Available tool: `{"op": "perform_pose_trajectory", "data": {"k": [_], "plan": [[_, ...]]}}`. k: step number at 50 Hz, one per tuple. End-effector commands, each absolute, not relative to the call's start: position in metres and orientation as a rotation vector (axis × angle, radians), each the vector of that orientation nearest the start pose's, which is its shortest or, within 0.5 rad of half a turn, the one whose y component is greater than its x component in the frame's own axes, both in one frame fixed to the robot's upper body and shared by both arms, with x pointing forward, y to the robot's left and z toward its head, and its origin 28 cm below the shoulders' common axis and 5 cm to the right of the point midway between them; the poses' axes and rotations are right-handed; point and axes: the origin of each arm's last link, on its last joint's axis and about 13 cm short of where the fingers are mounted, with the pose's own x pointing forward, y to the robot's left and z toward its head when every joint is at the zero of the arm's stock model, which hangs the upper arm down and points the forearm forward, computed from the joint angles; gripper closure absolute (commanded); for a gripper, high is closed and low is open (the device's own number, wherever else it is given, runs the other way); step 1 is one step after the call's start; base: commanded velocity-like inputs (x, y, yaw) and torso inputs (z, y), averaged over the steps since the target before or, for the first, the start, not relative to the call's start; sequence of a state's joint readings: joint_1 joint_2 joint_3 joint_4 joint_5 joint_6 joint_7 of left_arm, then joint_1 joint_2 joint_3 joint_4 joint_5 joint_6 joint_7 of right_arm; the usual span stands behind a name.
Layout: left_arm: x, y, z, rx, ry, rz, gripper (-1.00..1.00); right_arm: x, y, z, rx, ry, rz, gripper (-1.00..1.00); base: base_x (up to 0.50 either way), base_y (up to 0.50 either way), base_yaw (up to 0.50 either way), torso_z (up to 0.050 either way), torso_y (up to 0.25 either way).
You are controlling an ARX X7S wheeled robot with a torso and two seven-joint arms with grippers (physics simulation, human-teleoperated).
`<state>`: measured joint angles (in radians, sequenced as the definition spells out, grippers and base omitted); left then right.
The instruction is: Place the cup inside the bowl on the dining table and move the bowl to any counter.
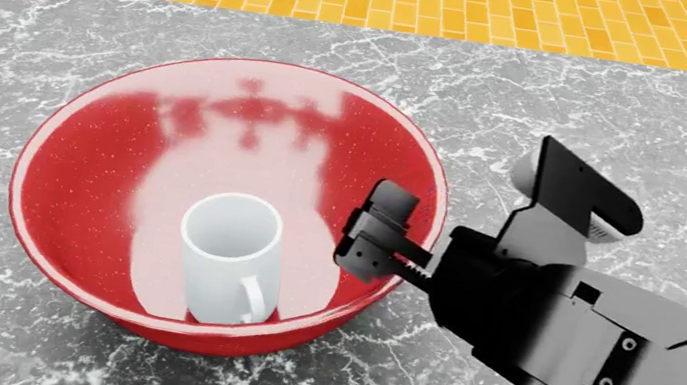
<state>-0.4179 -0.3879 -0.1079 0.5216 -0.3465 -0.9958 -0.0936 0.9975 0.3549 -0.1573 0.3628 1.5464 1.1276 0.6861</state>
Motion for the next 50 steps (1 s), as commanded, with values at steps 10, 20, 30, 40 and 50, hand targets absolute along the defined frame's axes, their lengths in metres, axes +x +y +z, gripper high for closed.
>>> {"op": "perform_pose_trajectory", "data": {"k": [10, 20, 30, 40, 50], "plan": [[0.247, 0.287, 0.166, 0.11, 0.045, 0.066, -1.0, 0.337, -0.112, 0.208, 0.533, 0.693, 0.269, -1.0, 0.0, 0.0, 0.0, 0.0, 0.0], [0.249, 0.283, 0.165, 0.109, 0.046, 0.065, -1.0, 0.337, -0.112, 0.212, 0.549, 0.681, 0.266, 1.0, 0.0, 0.0, 0.0, 0.0, 0.0], [0.247, 0.29, 0.163, 0.104, 0.047, 0.074, -1.0, 0.34, -0.112, 0.213, 0.565, 0.672, 0.257, 1.0, 0.0, 0.0, 0.0, 0.0, 0.0], [0.249, 0.286, 0.163, 0.103, 0.049, 0.073, -1.0, 0.341, -0.115, 0.223, 0.595, 0.634, 0.259, 1.0, 0.0, 0.0, 0.0, 0.0, 0.0], [0.249, 0.285, 0.16, 0.098, 0.052, 0.078, -1.0, 0.336, -0.127, 0.241, 0.595, 0.518, 0.257, 1.0, 0.0, 0.0, 0.0, 0.0, 0.001]]}}
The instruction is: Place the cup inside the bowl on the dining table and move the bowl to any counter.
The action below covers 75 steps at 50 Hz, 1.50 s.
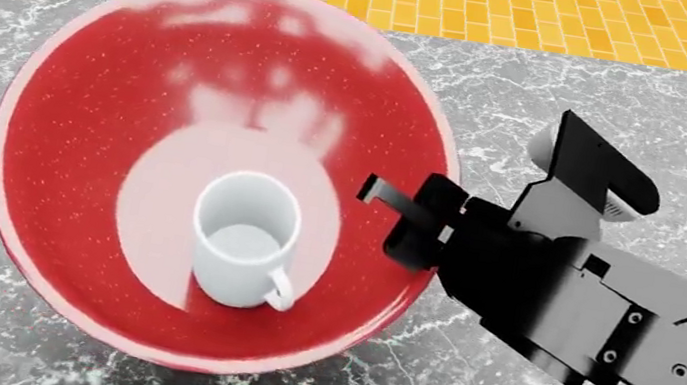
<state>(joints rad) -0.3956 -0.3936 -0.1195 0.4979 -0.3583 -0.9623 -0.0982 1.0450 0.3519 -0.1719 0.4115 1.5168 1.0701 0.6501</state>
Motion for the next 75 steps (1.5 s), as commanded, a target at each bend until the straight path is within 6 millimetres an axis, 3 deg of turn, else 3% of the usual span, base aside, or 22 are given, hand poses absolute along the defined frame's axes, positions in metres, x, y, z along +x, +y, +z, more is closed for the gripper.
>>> {"op": "perform_pose_trajectory", "data": {"k": [1, 8, 12, 19, 44, 75], "plan": [[0.248, 0.287, 0.161, 0.098, 0.051, 0.078, -1.0, 0.334, -0.128, 0.242, 0.581, 0.496, 0.255, 1.0, 0.0, 0.0, 0.0, 0.0, 0.0], [0.25, 0.283, 0.165, 0.102, 0.04, 0.073, -1.0, 0.325, -0.135, 0.249, 0.6, 0.452, 0.259, 1.0, 0.0, 0.0, 0.0, 0.0, 0.0], [0.251, 0.281, 0.163, 0.104, 0.039, 0.069, -1.0, 0.323, -0.142, 0.237, 0.575, 0.444, 0.241, 1.0, 0.0, 0.0, 0.0, 0.0, 0.0], [0.253, 0.285, 0.165, 0.106, 0.039, 0.075, -1.0, 0.317, -0.15, 0.241, 0.552, 0.362, 0.238, 1.0, 0.0, 0.0, 0.0, 0.0, 0.0], [0.251, 0.285, 0.167, 0.111, 0.037, 0.07, -1.0, 0.316, -0.152, 0.238, 0.55, 0.41, 0.228, 1.0, -0.18, 0.02, 0.0, 0.0, 0.0], [0.251, 0.283, 0.167, 0.111, 0.036, 0.068, -1.0, 0.313, -0.154, 0.235, 0.589, 0.392, 0.22, 1.0, -0.22, -0.44, 0.0, 0.0, 0.0]]}}
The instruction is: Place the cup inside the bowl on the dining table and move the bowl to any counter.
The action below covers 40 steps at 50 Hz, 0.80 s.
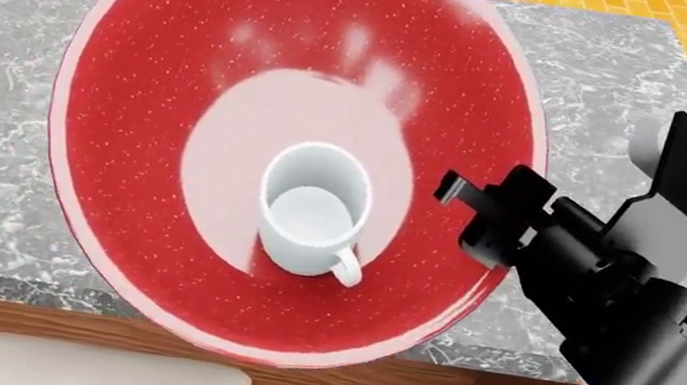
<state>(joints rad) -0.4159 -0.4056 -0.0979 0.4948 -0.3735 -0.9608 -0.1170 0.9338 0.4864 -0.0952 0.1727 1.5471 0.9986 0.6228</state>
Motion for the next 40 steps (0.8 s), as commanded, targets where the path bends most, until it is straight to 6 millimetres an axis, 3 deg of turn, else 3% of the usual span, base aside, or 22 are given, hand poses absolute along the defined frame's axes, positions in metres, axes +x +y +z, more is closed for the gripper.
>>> {"op": "perform_pose_trajectory", "data": {"k": [1, 40], "plan": [[0.2509, 0.284, 0.1675, 0.11, 0.036, 0.067, -1.0, 0.3127, -0.1542, 0.2353, 0.589, 0.389, 0.218, 1.0, -0.13, -0.5, 0.0, 0.0, 0.0], [0.2516, 0.2807, 0.1666, 0.111, 0.036, 0.059, -1.0, 0.3096, -0.1605, 0.2324, 0.615, 0.344, 0.185, 1.0, -0.03, -0.5, 0.0, 0.0, 0.0]]}}
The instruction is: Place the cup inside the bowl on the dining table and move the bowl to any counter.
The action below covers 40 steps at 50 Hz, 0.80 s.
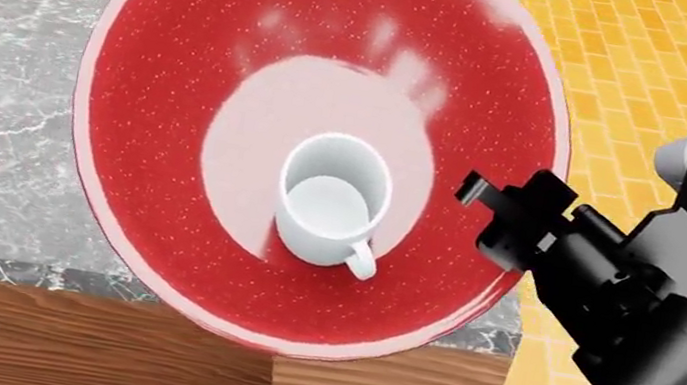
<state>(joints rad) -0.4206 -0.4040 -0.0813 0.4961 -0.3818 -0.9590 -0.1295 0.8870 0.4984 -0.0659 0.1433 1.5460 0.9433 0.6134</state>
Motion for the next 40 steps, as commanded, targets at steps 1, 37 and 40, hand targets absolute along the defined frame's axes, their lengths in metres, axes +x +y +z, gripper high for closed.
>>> {"op": "perform_pose_trajectory", "data": {"k": [1, 37, 40], "plan": [[0.251, 0.282, 0.167, 0.112, 0.036, 0.057, -1.0, 0.309, -0.161, 0.232, 0.615, 0.348, 0.186, 1.0, -0.01, -0.5, 0.0, 0.0, 0.0], [0.252, 0.276, 0.177, 0.117, 0.014, 0.048, -1.0, 0.297, -0.172, 0.236, 0.598, 0.279, 0.152, 1.0, -0.01, -0.5, 0.0, 0.0, 0.001], [0.252, 0.273, 0.176, 0.119, 0.014, 0.046, -1.0, 0.296, -0.172, 0.236, 0.596, 0.275, 0.149, 1.0, 0.04, -0.5, 0.0, 0.0, 0.0]]}}
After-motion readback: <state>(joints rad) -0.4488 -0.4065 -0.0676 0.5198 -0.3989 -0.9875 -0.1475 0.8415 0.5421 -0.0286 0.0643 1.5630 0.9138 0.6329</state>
